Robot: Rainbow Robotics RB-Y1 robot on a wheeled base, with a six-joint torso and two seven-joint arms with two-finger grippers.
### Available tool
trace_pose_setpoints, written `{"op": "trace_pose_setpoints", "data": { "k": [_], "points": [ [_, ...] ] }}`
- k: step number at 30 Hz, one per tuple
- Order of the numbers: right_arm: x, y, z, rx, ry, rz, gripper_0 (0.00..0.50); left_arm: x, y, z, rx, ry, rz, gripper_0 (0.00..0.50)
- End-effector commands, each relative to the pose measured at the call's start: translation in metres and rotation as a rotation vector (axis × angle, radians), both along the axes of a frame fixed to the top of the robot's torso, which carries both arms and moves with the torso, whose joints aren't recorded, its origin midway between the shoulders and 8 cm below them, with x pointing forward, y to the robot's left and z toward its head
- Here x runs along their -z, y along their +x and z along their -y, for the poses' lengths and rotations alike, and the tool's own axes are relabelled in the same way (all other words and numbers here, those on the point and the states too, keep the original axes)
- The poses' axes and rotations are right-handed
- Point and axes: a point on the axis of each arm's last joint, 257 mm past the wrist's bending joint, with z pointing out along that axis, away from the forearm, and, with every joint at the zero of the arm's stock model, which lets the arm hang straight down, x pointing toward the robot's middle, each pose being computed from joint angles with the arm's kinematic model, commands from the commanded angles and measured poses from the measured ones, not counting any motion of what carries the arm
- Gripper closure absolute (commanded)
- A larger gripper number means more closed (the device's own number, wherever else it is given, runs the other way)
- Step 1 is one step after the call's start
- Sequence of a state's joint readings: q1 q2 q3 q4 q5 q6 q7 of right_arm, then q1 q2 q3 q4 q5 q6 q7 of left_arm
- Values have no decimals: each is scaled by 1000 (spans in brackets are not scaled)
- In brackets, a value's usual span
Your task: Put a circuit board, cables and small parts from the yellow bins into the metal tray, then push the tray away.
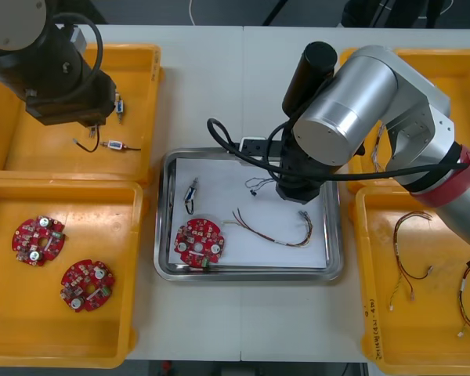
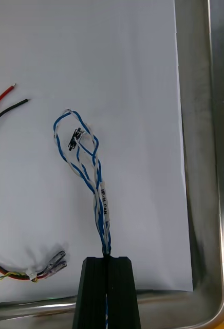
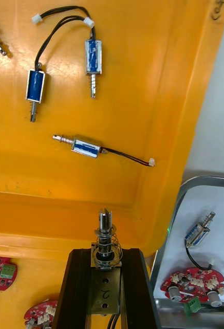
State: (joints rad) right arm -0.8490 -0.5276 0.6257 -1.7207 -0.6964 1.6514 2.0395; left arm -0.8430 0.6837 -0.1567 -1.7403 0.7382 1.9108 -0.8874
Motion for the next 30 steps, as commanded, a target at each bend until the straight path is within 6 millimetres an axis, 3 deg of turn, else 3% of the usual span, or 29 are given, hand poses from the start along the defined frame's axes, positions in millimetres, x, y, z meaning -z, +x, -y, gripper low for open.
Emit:
{"op": "trace_pose_setpoints", "data": {
  "k": [1,10,12,14,15,16,22,30],
  "points": [
    [-6,13,-14,-60,-16,48,500,-26,1,15,53,17,61,499],
    [-1,22,-9,-72,-49,78,500,-25,1,24,56,5,66,500],
    [-1,24,-8,-72,-50,83,443,-26,1,25,58,5,70,499],
    [-2,26,-7,-75,-60,92,241,-25,1,25,56,3,68,499],
    [-2,26,-6,-76,-61,93,176,-26,0,25,57,3,69,499],
    [-1,26,-6,-75,-61,91,9,-26,0,25,57,3,69,498],
    [-1,24,-6,-71,-60,84,0,-26,0,25,53,1,69,500],
    [-16,11,-3,-45,-48,38,0,-26,0,27,55,-3,70,499]
  ]
}}
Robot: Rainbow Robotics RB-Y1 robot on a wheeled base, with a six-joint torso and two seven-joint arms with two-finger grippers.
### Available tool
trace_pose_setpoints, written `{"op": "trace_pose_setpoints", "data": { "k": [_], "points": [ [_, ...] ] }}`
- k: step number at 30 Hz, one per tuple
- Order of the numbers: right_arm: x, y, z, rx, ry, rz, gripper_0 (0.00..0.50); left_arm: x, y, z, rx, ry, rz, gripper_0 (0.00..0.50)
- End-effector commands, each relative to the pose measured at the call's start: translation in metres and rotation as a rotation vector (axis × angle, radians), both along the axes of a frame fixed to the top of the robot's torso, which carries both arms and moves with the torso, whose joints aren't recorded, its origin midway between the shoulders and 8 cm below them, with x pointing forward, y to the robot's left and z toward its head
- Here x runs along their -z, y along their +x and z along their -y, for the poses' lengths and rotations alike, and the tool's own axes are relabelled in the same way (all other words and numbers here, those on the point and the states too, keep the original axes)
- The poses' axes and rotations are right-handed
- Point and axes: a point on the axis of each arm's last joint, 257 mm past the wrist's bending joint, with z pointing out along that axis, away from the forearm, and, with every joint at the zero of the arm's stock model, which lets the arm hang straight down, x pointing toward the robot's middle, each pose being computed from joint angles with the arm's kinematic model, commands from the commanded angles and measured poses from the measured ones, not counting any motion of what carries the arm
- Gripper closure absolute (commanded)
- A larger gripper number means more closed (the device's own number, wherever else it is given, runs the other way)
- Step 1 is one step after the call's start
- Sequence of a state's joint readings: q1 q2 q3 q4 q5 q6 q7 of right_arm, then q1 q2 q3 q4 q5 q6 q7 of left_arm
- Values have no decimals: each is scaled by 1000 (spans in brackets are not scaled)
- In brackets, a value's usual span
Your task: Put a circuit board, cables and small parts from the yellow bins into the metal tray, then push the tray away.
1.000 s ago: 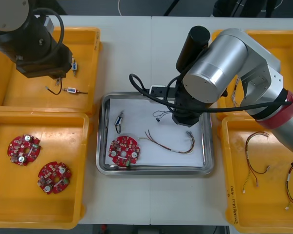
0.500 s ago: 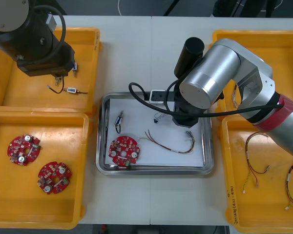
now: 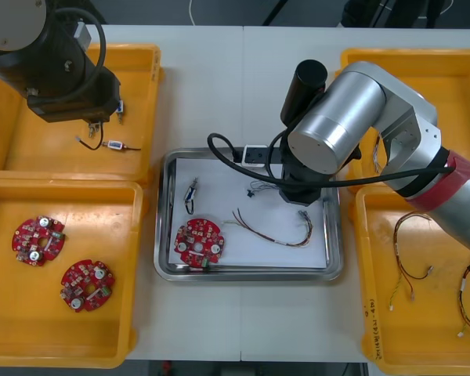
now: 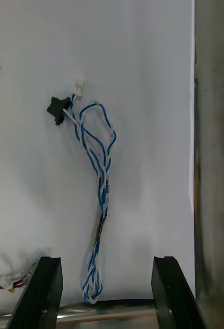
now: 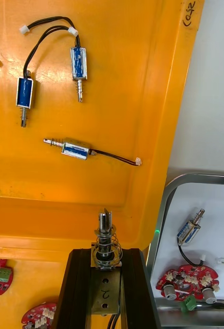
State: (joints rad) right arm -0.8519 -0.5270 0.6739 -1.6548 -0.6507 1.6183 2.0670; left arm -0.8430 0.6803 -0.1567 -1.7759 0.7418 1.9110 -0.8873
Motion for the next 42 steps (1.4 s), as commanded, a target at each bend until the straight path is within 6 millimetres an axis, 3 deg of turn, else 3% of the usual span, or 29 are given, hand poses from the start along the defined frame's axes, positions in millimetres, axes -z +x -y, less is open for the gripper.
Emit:
{"op": "trace_pose_setpoints", "data": {
  "k": [1,9,16,23,26,34,42],
  "points": [
    [-38,-2,-15,-43,12,23,0,-21,1,20,31,-5,49,499],
    [-75,-28,1,72,33,-13,0,-21,-2,37,64,-26,55,498],
    [-111,-21,-2,153,159,54,0,-14,-10,76,130,-49,53,498],
    [-133,-13,21,291,265,97,0,5,-20,113,186,-47,25,498],
    [-137,-10,36,324,276,115,0,14,-25,126,204,-37,9,497],
    [-149,-11,108,458,343,132,0,51,-26,171,268,-41,-15,497],
    [-158,-17,172,605,403,147,0,80,-24,192,300,-27,-33,499]
  ]
}}
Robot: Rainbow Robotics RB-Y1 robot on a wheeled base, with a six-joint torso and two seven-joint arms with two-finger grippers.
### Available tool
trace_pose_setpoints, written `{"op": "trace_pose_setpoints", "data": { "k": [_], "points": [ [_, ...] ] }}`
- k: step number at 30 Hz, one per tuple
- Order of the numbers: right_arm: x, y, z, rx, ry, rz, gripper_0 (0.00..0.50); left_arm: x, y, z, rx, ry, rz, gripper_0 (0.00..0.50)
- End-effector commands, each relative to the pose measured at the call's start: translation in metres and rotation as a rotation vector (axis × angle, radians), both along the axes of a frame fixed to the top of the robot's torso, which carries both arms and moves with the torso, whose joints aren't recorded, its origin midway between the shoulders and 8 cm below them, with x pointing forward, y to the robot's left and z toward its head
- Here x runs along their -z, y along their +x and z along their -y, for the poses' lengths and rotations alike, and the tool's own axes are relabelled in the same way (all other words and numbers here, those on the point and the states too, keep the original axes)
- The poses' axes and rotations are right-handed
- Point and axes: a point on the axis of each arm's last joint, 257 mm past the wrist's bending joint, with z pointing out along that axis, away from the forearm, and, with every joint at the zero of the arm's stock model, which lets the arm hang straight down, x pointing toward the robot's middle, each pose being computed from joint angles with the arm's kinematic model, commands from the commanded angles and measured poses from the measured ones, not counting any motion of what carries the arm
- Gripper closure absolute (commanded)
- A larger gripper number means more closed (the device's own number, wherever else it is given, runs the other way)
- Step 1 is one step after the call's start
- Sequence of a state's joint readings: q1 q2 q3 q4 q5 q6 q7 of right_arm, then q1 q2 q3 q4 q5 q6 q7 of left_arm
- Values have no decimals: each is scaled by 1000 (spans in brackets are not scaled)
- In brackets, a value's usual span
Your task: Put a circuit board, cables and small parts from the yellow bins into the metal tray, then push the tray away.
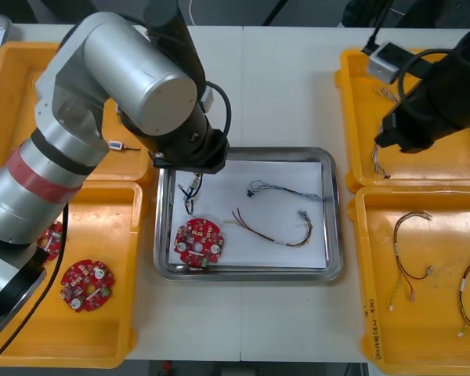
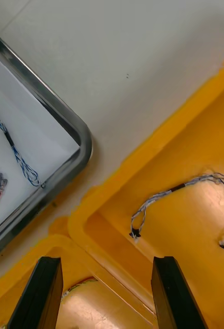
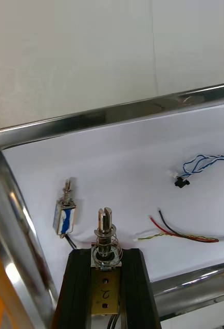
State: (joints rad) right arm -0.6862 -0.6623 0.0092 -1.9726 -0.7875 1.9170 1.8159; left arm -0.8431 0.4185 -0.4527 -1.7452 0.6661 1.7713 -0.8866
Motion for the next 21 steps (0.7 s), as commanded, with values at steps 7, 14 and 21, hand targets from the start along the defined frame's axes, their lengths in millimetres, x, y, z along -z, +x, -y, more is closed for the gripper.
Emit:
{"op": "trace_pose_setpoints", "data": {
  "k": [7,14,21],
  "points": [
    [-23,-8,96,254,64,70,0,19,4,35,5,-20,1,497],
    [-16,-23,145,402,112,77,0,39,10,34,-3,-4,-4,498],
    [-6,-48,171,478,85,99,0,50,14,35,-6,-1,-6,498]
  ]
}}
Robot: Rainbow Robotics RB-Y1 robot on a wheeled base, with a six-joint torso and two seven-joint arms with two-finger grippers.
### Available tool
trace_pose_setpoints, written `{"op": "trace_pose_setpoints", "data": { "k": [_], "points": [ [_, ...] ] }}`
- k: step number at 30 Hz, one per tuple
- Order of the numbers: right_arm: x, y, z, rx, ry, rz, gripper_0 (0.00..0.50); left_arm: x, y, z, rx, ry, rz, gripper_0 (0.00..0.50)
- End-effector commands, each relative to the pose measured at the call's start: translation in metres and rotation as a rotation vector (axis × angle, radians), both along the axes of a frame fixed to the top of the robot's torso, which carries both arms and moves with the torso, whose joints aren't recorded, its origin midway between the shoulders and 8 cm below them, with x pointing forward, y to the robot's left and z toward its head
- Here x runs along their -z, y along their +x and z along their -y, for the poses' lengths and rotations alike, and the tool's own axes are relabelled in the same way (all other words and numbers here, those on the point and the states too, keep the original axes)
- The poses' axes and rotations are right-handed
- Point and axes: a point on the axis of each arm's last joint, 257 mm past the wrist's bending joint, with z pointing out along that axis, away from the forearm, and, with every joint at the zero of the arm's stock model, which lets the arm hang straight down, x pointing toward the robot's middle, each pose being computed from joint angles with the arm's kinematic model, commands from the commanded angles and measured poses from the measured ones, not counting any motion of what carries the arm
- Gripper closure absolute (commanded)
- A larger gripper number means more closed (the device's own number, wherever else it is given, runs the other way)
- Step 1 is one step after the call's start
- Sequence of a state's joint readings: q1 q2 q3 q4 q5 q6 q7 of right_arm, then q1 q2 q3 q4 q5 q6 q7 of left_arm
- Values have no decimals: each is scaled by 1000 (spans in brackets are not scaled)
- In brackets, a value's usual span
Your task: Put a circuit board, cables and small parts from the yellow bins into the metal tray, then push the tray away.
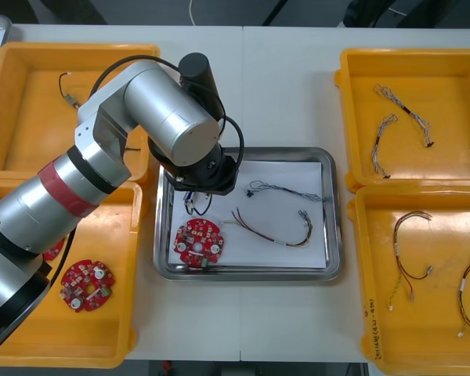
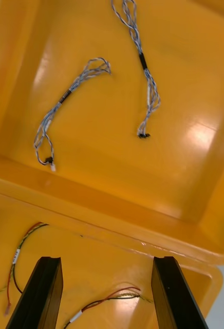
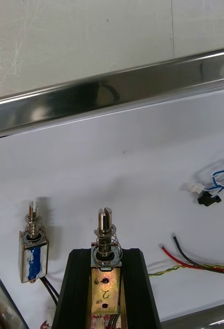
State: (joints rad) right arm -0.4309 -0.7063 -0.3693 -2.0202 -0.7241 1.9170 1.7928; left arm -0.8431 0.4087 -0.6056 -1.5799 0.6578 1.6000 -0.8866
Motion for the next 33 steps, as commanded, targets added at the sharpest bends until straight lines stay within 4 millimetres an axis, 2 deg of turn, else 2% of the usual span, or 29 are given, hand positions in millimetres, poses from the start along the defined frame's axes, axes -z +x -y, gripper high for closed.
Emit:
{"op": "trace_pose_setpoints", "data": {
  "k": [1,11,14,15,17,18,25,27,33],
  "points": [
    [-11,-22,28,90,-44,47,0,-8,7,22,-25,-37,28,497],
    [2,-50,41,160,-37,56,0,1,9,21,-33,-35,27,494],
    [9,-57,36,199,-3,56,0,1,9,22,-38,-39,26,309],
    [12,-60,32,208,18,52,0,1,9,22,-41,-40,25,186],
    [20,-67,25,230,63,37,0,-1,9,24,-41,-45,29,26],
    [24,-70,22,242,86,29,0,-1,8,24,-44,-48,29,0],
    [42,-80,4,285,187,-3,0,-8,6,29,-58,-68,32,0],
    [45,-81,5,296,194,-7,0,-11,3,28,-61,-68,29,0],
    [56,-91,7,311,197,-39,0,-37,-6,16,-76,-64,21,0]
  ]
}}
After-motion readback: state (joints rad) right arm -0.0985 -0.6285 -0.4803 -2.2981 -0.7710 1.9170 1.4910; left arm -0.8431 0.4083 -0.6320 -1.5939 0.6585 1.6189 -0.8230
